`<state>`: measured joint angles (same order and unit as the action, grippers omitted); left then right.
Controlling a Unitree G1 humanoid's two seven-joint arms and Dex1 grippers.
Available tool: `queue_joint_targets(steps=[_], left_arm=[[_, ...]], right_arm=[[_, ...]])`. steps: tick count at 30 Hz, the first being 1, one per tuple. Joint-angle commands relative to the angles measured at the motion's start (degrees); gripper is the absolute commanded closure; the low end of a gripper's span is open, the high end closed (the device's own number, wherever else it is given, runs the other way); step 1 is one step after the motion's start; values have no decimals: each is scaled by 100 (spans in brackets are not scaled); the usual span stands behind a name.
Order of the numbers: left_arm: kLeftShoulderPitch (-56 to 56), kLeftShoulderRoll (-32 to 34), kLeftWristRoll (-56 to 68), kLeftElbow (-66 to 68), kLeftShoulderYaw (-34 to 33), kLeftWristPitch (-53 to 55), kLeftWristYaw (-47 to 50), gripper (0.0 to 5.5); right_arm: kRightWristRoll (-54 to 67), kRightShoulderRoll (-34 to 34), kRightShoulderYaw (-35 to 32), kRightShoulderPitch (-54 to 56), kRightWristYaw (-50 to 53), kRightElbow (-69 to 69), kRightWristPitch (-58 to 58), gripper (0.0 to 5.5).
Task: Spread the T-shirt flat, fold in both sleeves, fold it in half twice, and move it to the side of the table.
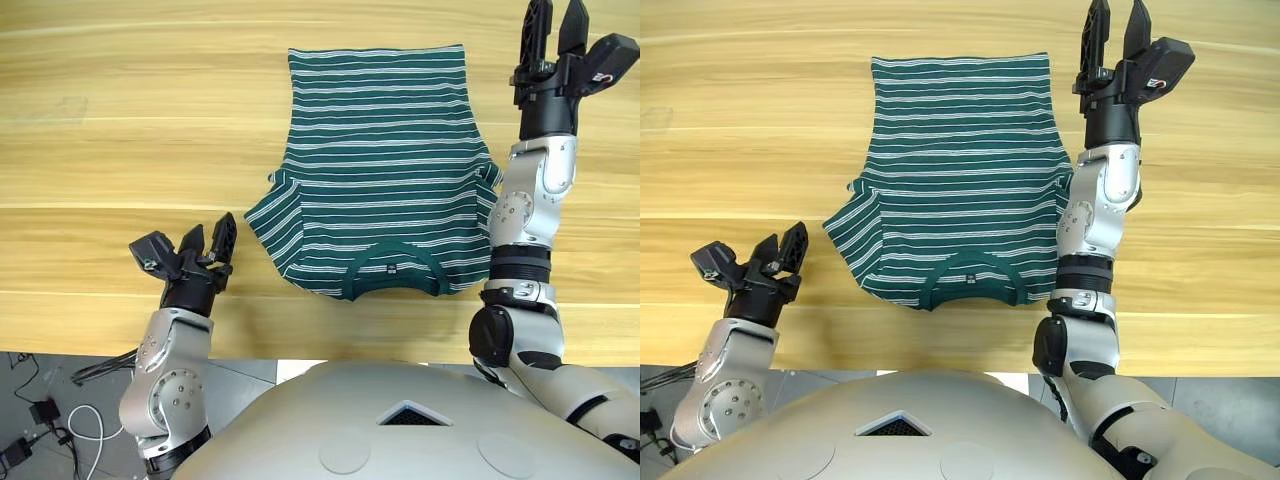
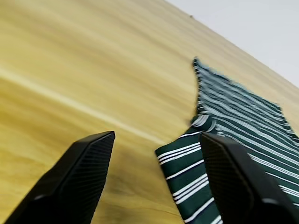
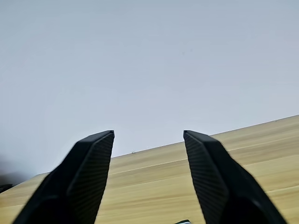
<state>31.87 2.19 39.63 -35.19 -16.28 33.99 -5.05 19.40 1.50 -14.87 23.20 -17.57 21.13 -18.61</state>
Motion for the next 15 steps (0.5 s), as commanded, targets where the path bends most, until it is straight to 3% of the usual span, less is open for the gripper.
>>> queue_joint_targets(steps=[1,15], left_arm=[[-325,-183,22,630,291,213,145,216],[-612,-86,-568,1426,518,-345,56,216]], right_arm=[[-62,-78,115,52,49,47,-67,276],[-31,-27,123,59,104,42,-151,276]])
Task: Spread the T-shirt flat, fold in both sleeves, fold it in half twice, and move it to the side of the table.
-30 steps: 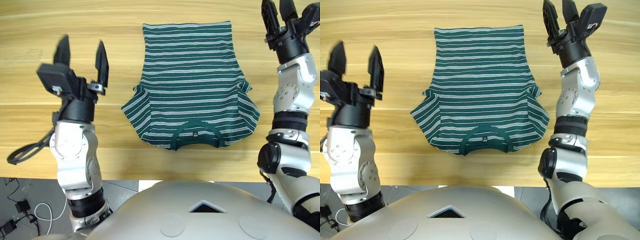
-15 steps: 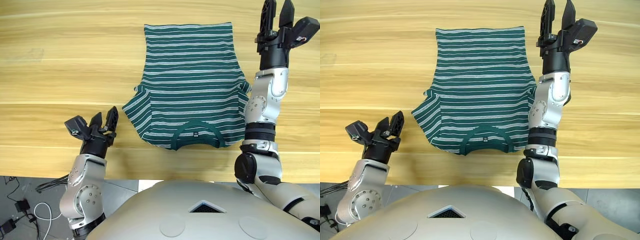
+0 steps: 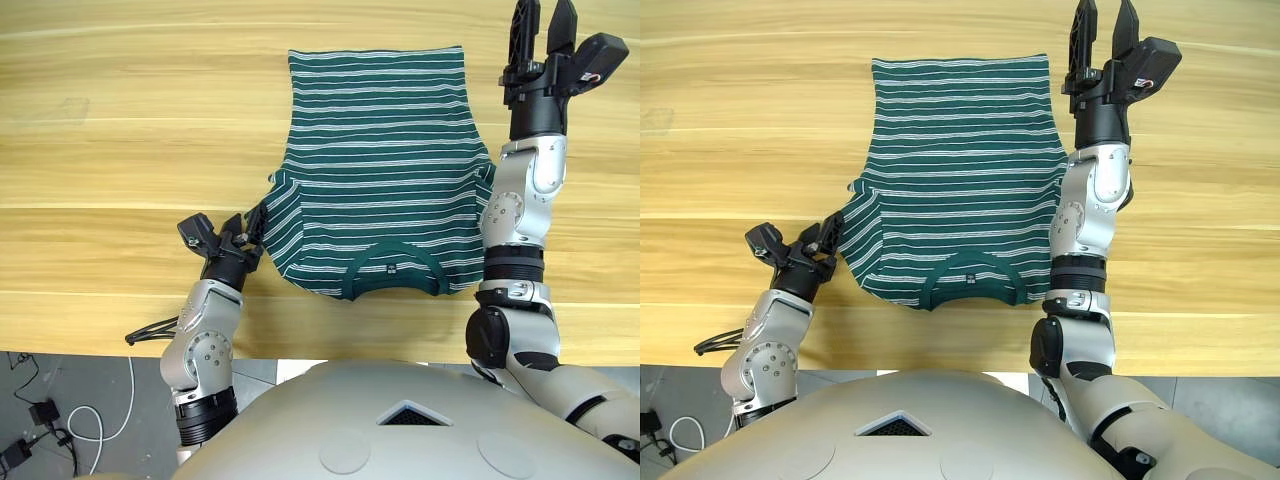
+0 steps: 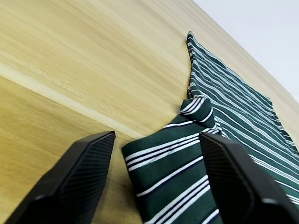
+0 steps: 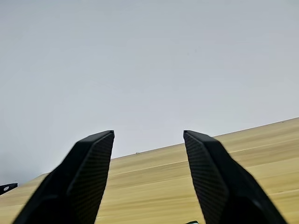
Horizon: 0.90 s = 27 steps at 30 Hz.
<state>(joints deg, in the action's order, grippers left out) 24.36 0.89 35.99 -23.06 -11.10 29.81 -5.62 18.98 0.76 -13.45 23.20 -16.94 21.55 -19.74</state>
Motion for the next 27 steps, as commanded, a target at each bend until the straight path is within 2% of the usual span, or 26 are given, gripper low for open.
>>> queue_joint_targets(steps=[1,21,27], left_arm=[[139,53,-226,228,-7,51,125,216],[284,159,-416,343,227,-5,-50,543],[290,109,-576,343,328,-214,5,549]], right_arm=[[9,50,-21,65,45,9,-42,276],[-75,65,7,95,174,135,-54,276],[-153,82,82,81,145,249,-30,276]])
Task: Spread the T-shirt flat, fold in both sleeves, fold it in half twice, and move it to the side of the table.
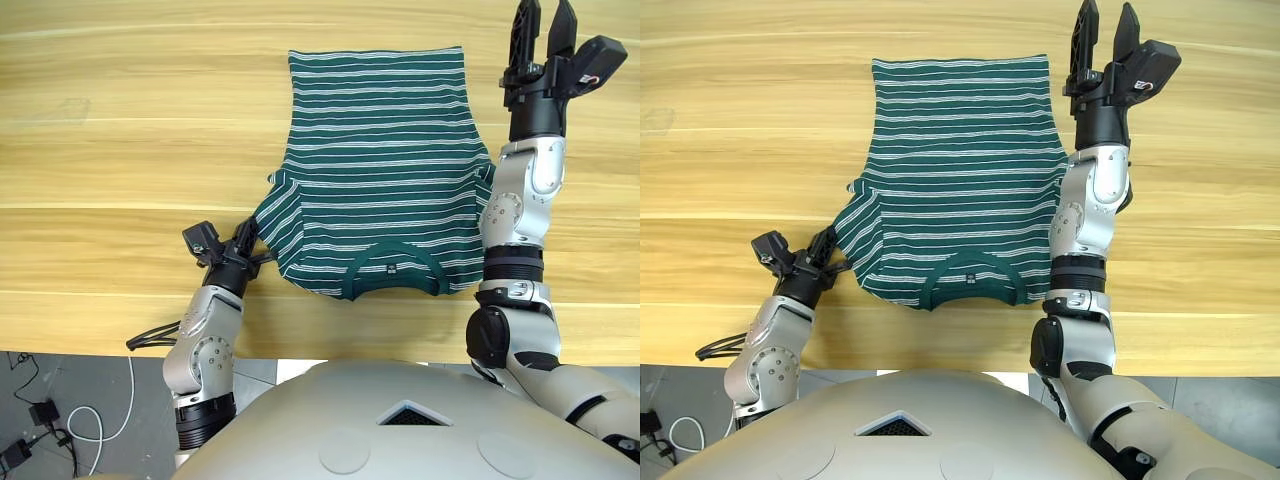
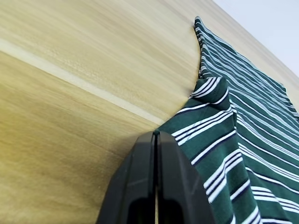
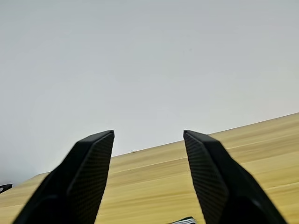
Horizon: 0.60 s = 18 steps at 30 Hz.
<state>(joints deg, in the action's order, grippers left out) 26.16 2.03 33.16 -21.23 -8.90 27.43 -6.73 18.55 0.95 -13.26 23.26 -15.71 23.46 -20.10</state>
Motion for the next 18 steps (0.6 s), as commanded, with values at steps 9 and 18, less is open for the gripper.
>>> queue_joint_targets(steps=[9,18], left_arm=[[119,578,-1680,-563,946,-1129,-351,549],[94,792,-2854,-408,1661,-1870,-397,549]], right_arm=[[-148,61,66,164,-13,295,-74,276],[-216,39,147,251,-94,546,-167,276]])
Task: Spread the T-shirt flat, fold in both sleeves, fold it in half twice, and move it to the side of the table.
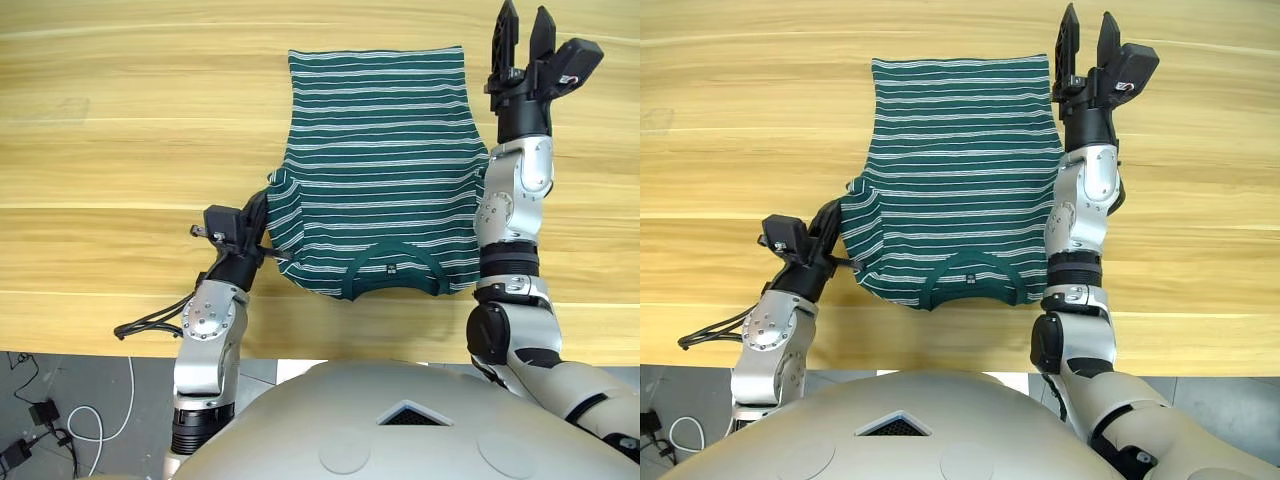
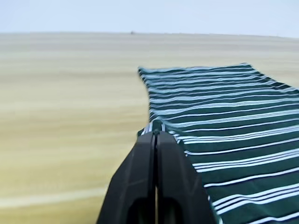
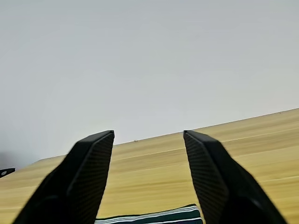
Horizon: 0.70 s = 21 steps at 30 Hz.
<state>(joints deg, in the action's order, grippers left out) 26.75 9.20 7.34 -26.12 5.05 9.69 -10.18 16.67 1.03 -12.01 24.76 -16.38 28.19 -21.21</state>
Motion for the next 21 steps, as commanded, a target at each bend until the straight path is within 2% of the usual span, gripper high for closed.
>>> queue_joint_targets(steps=[1,5,9,21], left_arm=[[51,102,-263,64,366,-70,-150,549],[215,184,-140,103,815,109,-538,549],[172,453,-519,78,1208,-53,-747,549],[207,391,-479,108,1304,87,-771,549]], right_arm=[[-15,30,19,105,-26,77,-53,276],[-7,22,33,127,-25,112,-72,276],[-16,28,43,133,-25,149,-82,276],[-27,45,71,71,-35,105,-73,276]])
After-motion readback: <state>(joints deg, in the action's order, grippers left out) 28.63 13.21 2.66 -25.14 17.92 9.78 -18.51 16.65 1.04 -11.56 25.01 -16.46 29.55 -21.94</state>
